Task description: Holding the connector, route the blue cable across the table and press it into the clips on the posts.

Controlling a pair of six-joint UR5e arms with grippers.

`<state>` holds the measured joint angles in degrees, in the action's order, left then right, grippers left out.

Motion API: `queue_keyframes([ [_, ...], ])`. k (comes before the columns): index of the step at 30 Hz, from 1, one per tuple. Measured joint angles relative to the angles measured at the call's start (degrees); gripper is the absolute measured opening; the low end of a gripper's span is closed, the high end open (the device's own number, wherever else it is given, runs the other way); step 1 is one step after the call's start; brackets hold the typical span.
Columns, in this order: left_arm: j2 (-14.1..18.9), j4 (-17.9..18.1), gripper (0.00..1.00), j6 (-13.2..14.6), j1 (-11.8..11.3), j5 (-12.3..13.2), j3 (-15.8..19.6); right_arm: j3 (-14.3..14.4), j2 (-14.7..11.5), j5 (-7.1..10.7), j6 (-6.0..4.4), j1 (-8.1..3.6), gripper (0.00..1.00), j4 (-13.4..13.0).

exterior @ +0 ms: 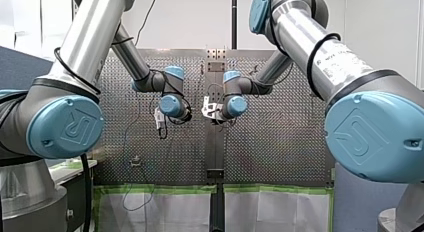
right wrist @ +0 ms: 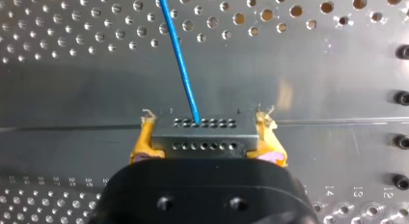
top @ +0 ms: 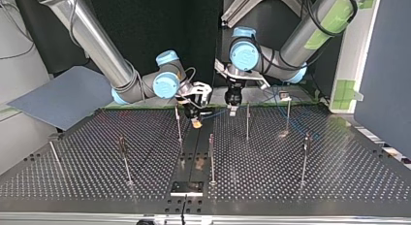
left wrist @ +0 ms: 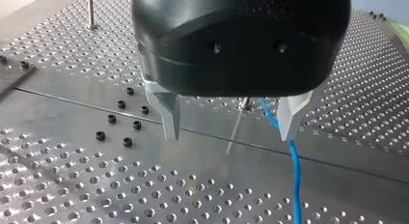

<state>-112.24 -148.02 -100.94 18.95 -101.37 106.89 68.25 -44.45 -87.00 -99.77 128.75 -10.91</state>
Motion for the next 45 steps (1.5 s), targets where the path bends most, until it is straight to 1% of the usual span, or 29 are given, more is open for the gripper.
queue_keyframes([
  [9,-0.1,-1.1,0.99,-0.1,0.0,-0.1,-0.1,0.0,0.0,0.07,0.0,-0.23,0.0,0.0],
  [15,-2.1,-2.7,0.99,0.7,0.6,-0.7,-1.7,0.0,0.0,0.07,0.0,-0.26,0.0,0.0],
  [18,-3.3,-2.1,0.99,0.6,0.8,-1.5,-2.8,0.0,0.0,0.07,0.0,-0.28,0.0,0.1],
  [23,-5.5,-1.1,0.99,-0.6,0.9,-2.9,-5.1,0.0,0.0,0.07,0.0,-0.24,0.0,0.0],
  [31,-8.4,-1.4,0.99,-1.2,1.0,-2.7,-7.4,0.0,0.0,0.08,-0.02,-0.21,0.0,0.0],
  [35,-10.2,-0.9,0.99,-1.2,1.1,-3.2,-8.0,0.0,0.0,0.2,-0.01,-0.25,0.0,0.0],
  [42,-10.9,-0.1,0.99,-2.0,1.2,-3.7,-8.3,0.0,0.0,0.19,0.0,-0.46,0.0,0.0],
  [44,-10.9,0.0,0.79,-2.1,1.2,-3.7,-8.4,0.0,0.0,0.18,0.0,-0.46,0.0,-0.1],
  [45,-10.9,0.0,0.79,-2.1,1.2,-3.7,-8.4,0.0,0.0,0.16,0.0,-0.46,0.0,-0.1],
])
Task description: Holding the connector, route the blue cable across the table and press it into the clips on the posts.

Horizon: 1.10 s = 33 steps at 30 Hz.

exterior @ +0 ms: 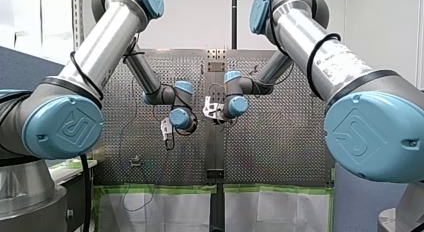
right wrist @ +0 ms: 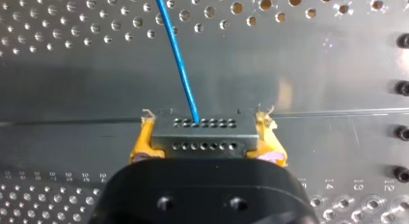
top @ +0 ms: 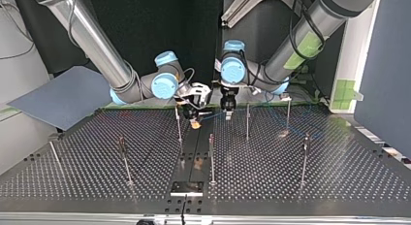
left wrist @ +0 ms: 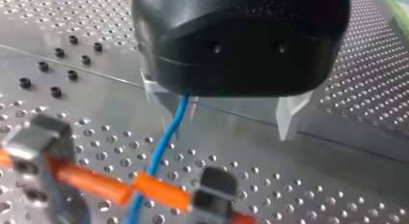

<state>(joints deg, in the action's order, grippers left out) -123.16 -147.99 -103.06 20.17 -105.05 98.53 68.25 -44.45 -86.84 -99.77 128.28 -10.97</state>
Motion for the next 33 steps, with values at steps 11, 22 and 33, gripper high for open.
queue_keyframes([
  [11,0.0,0.1,0.0,-0.1,0.0,-0.5,0.0,0.0,0.0,0.06,0.0,-0.01,0.0,0.1],
  [22,0.3,-0.6,0.0,0.1,0.1,-1.0,0.0,-0.1,-0.3,0.08,0.31,-0.01,0.0,1.2],
  [33,4.3,-4.3,0.0,0.1,0.8,-1.0,0.0,-0.2,-4.9,-0.08,0.13,-0.09,0.0,3.7],
])
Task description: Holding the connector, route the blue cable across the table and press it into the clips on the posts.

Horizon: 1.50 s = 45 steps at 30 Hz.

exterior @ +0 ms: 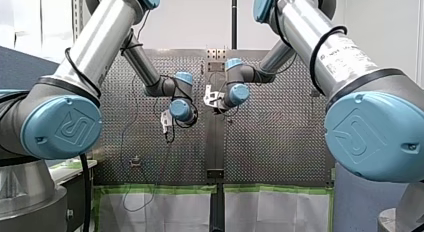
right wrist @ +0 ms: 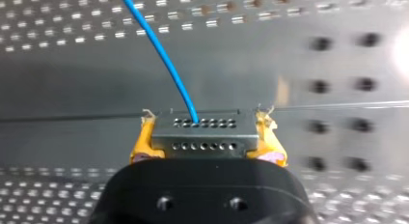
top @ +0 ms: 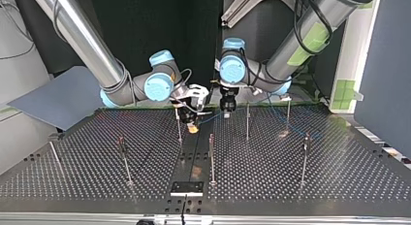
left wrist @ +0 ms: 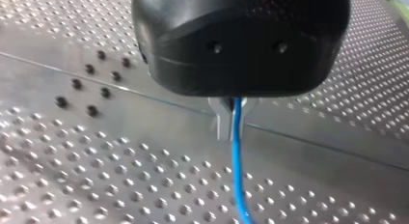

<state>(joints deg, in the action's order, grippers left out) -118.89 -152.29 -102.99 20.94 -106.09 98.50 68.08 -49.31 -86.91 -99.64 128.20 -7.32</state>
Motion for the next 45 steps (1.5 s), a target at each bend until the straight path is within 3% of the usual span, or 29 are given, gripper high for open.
queue_keyframes([
  [7,3.3,-3.2,0.0,0.5,0.4,0.0,0.0,0.0,-3.2,-0.47,-0.01,0.08,0.0,2.8],
  [17,8.6,-5.7,0.0,1.3,0.7,-2.9,0.0,0.6,-8.1,-0.42,-1.22,-0.06,0.0,6.0],
  [24,12.3,-6.4,0.0,1.5,1.0,-3.4,0.0,2.5,-11.6,-0.32,-1.93,-0.06,0.0,6.9],
  [36,18.4,-6.5,0.0,1.7,1.3,-3.5,0.0,2.8,-17.2,-0.22,-1.67,0.59,0.0,8.2],
  [45,21.5,-6.4,0.0,1.7,0.9,-3.5,-0.7,2.9,-18.1,0.39,-1.34,0.76,0.0,8.3],
])
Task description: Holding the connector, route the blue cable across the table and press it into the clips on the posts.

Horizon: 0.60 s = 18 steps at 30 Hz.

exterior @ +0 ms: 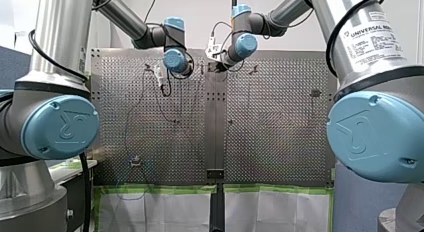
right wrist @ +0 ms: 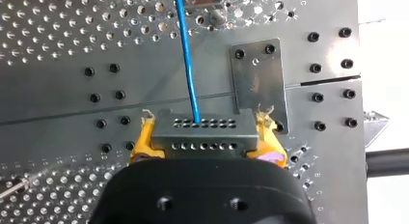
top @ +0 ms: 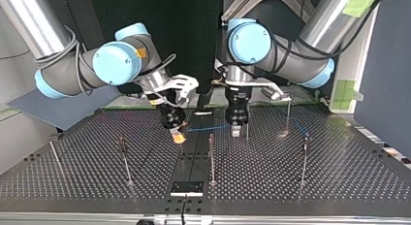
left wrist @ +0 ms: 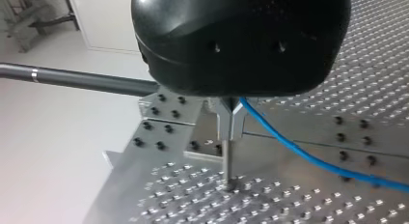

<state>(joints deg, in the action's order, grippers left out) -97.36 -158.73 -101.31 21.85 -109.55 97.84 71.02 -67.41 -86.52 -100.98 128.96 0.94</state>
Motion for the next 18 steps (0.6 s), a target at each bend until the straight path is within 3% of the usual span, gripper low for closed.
queue_keyframes([
  [8,-2.7,-0.3,0.0,0.0,-0.6,1.8,-2.4,0.0,0.3,1.58,-0.62,-0.65,0.0,-0.2],
  [18,-5.0,0.5,0.0,0.1,-1.7,3.5,-3.5,-0.4,0.9,3.54,-1.14,-2.35,0.0,-0.7],
])
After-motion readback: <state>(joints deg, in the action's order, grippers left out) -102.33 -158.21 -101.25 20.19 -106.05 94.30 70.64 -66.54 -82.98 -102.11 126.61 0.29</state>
